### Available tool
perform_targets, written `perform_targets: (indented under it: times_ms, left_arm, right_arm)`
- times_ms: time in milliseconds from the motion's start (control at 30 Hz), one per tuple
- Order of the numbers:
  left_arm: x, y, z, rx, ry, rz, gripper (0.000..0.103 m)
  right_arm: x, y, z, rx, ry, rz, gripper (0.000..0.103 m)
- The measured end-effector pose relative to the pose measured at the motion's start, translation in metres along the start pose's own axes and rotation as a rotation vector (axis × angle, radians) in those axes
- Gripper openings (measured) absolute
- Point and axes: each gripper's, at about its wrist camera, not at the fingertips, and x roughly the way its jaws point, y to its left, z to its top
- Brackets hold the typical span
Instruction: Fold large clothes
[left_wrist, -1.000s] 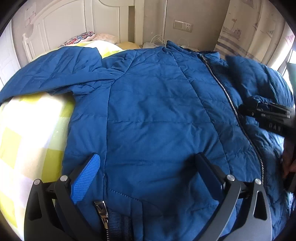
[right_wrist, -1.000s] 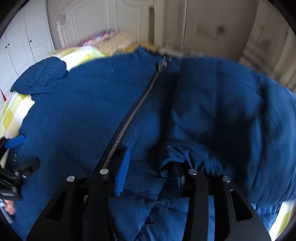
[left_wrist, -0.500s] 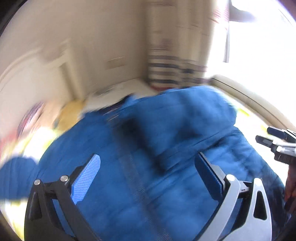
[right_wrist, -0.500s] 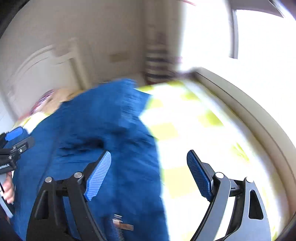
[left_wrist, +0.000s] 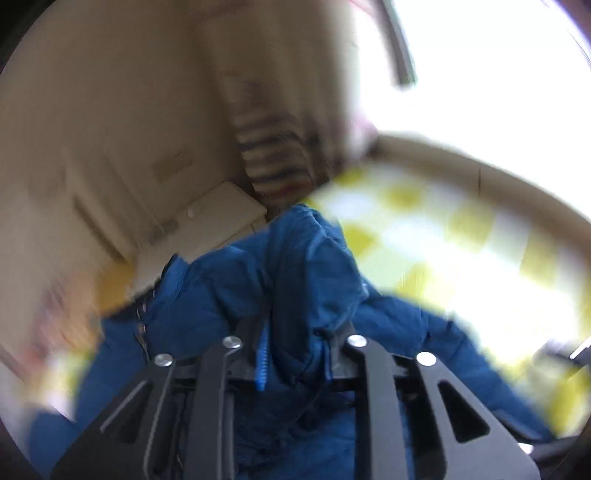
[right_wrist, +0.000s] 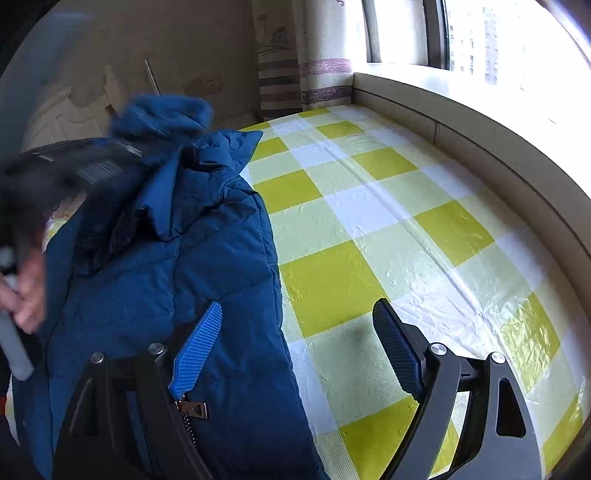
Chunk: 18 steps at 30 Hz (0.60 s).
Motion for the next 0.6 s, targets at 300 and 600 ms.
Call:
perform_targets:
  times_ms: [300, 600]
  left_arm:
    - [-0.074, 0.26, -0.116, -0.783, -0.031, -0.137, 0.02]
    - [-0.057, 0.299, -0.242, -0.994, 0.085, -0.234, 0.062]
  right_arm:
    - [0.0, 0.002, 0.002, -0.01, 0.01, 0.014, 0.081]
    - [-0.012, 0.055, 0.047, -0.179, -0.058, -0.009, 0.081]
